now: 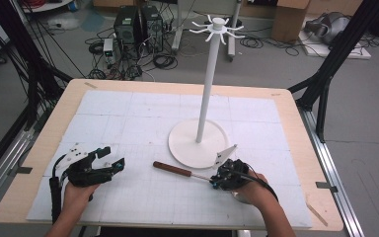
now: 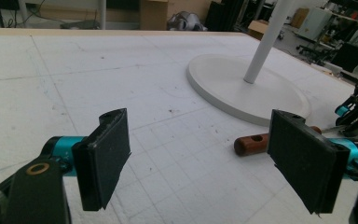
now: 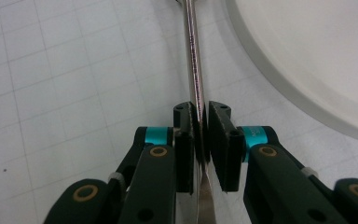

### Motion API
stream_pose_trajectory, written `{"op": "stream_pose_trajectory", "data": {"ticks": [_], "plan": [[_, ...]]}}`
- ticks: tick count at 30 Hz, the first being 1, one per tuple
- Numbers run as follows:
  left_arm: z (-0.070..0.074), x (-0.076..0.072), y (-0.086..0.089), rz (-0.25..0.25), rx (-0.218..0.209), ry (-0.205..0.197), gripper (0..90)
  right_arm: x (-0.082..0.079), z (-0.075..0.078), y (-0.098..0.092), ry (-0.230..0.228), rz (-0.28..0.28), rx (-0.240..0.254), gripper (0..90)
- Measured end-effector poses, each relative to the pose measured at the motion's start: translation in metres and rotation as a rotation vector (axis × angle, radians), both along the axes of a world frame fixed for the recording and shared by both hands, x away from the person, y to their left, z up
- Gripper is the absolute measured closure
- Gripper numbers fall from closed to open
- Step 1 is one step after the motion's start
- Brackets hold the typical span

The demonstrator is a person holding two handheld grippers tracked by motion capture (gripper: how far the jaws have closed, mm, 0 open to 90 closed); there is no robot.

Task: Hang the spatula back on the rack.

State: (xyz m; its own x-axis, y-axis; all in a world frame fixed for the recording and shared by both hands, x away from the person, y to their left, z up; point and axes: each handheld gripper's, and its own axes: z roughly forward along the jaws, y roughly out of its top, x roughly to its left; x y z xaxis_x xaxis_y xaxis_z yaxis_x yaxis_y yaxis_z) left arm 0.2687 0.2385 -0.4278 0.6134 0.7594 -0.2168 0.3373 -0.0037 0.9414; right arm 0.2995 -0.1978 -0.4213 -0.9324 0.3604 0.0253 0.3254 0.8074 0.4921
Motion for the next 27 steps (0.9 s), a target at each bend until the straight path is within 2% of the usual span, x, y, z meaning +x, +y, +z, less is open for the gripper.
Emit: {"op": "stream_pose_trajectory", "data": {"ticks": [5, 10, 12, 20, 27], "plan": [[-0.0003, 0.0001, -0.0005, -0.002, 0.001, 0.006, 22.1, -0.0034, -0.0002, 0.0011, -0.034, 0.028, -0.009, 83.9], [-0.0006, 0.0003, -0.0004, -0.001, 0.004, 0.008, 22.3, -0.0029, -0.0007, -0.0001, -0.021, 0.008, 0.004, 84.6], [-0.0008, 0.0003, -0.0005, 0.001, 0.005, 0.010, 22.3, -0.0013, -0.0010, -0.0016, 0.009, -0.015, 0.021, 84.8], [-0.0010, 0.0007, 0.0002, -0.001, 0.009, 0.012, 22.4, -0.0030, -0.0002, -0.0016, 0.006, -0.026, 0.023, 84.8], [-0.0010, 0.0005, 0.0004, 0.002, 0.006, 0.013, 22.5, -0.0050, 0.0060, -0.0045, -0.010, -0.047, 0.088, 84.7]]}}
